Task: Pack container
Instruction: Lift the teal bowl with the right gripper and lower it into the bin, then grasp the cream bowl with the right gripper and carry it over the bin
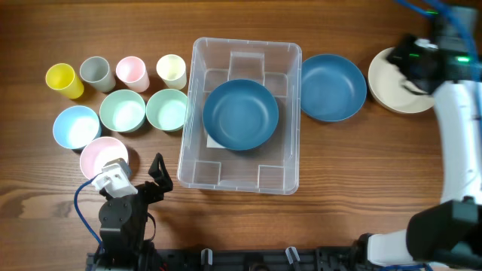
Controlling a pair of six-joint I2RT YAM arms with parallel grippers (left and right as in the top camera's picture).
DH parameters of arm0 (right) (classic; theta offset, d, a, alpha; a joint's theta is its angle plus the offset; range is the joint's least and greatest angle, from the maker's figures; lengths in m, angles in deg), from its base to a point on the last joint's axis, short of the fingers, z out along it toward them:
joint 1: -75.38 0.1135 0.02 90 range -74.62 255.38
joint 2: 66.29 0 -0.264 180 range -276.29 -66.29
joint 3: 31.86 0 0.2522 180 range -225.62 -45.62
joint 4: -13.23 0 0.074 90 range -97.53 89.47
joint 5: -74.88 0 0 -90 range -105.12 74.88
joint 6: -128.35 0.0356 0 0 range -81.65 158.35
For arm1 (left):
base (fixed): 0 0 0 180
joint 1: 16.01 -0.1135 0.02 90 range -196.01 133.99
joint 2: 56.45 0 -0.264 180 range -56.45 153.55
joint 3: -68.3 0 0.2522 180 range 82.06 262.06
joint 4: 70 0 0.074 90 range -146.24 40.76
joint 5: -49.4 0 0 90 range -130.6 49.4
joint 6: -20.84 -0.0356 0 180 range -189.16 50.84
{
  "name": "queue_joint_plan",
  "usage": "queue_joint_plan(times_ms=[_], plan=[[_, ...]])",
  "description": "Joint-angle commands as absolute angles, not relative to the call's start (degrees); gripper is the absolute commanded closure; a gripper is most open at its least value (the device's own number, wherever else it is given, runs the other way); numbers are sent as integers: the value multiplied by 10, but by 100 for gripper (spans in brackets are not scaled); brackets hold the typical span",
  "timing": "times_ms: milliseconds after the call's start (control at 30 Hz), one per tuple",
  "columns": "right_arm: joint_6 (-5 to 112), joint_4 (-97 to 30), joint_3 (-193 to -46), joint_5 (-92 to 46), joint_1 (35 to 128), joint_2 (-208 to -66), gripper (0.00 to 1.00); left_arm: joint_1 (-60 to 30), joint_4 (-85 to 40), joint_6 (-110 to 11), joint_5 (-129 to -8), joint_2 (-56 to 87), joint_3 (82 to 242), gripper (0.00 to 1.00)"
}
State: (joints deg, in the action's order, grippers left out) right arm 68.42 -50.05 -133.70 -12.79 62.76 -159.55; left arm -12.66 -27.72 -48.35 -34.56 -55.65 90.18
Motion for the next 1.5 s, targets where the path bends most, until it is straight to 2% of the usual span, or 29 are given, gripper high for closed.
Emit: queue_joint_plan(times_ms=[0, 167, 300, 500, 533, 600, 667, 733, 767, 800, 1067, 1233, 1333, 1467], plan=[[718, -519, -1341, -190, 530, -1642, 39, -130, -278, -493, -354, -559, 900, 0], [717, -544, -1340, -197, 463, -1725, 27, -130, -278, -493, -354, -559, 900, 0], [713, -546, -1340, -215, 446, -1794, 31, -130, -278, -493, -354, -559, 900, 0], [683, -501, -1340, -238, 447, -1858, 29, -130, -278, -493, -355, -559, 900, 0], [683, -498, -1340, -241, 447, -1865, 32, -130, -278, -493, -354, -559, 900, 0], [685, -488, -1340, -242, 447, -1876, 43, -130, -278, -493, -354, -559, 900, 0], [685, -483, -1340, -240, 447, -1877, 60, -130, -278, -493, -355, -559, 900, 0], [685, -483, -1340, -240, 445, -1876, 83, -130, -278, -493, -354, -559, 900, 0], [685, -485, -1340, -239, 444, -1874, 91, -130, -278, -493, -354, -559, 900, 0], [692, -491, -1340, -235, 441, -1871, 96, -130, -278, -493, -354, -559, 900, 0], [726, -523, -1340, -176, 429, -1769, 96, -130, -278, -493, -354, -559, 900, 0], [743, -511, -1340, -234, 450, -1636, 96, -130, -278, -493, -354, -559, 900, 0], [727, -496, -1340, -310, 505, -1559, 96, -130, -277, -493, -354, -559, 900, 0], [679, -510, -1340, -313, 676, -1507, 96, -130, -278, -493, -354, -559, 900, 0]])
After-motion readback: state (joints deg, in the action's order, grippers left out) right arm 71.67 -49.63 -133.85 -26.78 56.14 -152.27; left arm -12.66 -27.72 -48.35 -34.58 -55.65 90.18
